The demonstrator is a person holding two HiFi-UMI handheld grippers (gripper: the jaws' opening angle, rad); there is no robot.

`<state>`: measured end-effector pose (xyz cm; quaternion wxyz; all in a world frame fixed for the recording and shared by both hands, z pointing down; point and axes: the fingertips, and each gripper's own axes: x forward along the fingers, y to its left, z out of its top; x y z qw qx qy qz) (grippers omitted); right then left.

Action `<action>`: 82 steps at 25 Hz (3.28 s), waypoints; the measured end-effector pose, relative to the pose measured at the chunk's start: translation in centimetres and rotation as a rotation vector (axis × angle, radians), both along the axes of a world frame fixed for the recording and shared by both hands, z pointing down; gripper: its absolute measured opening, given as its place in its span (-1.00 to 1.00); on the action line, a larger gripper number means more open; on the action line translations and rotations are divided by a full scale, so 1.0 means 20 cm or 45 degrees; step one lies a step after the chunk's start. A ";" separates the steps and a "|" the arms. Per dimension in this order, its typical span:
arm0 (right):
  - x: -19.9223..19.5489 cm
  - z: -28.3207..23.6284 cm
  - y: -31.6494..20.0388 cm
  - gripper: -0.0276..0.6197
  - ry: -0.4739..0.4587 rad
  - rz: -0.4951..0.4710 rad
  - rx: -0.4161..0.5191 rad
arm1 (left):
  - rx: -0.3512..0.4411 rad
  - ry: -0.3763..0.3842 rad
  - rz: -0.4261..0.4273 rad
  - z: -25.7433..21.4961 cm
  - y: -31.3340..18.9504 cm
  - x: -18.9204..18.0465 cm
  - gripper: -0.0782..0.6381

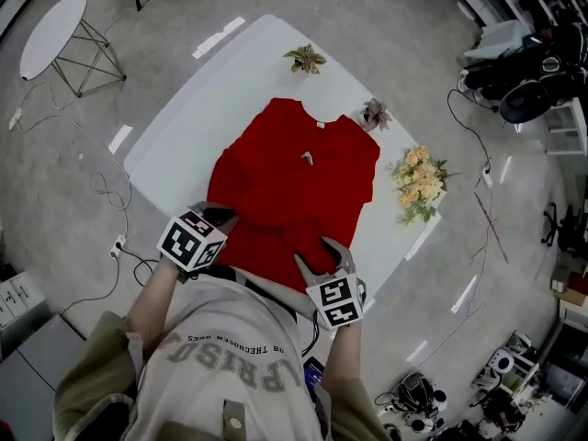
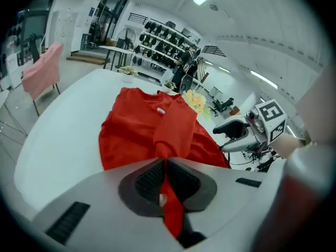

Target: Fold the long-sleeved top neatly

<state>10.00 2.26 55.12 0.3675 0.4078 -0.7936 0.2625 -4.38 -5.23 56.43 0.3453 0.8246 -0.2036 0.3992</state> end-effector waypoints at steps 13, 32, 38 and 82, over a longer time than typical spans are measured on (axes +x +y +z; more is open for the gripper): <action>0.24 -0.04 0.31 -0.13 0.058 0.273 -0.098 | -0.023 -0.143 0.185 0.16 0.10 -0.32 -0.12; 0.25 0.41 0.85 -0.13 0.562 -0.086 -0.052 | 0.503 -0.517 0.378 0.39 0.64 -0.33 -0.08; 0.26 0.36 0.85 -0.86 0.584 -0.111 0.067 | 0.556 -0.458 0.348 0.32 0.64 -0.37 -0.62; 0.56 0.00 0.02 0.15 -0.300 0.154 -0.155 | 0.397 -0.211 0.218 -0.03 -0.20 -0.30 -0.21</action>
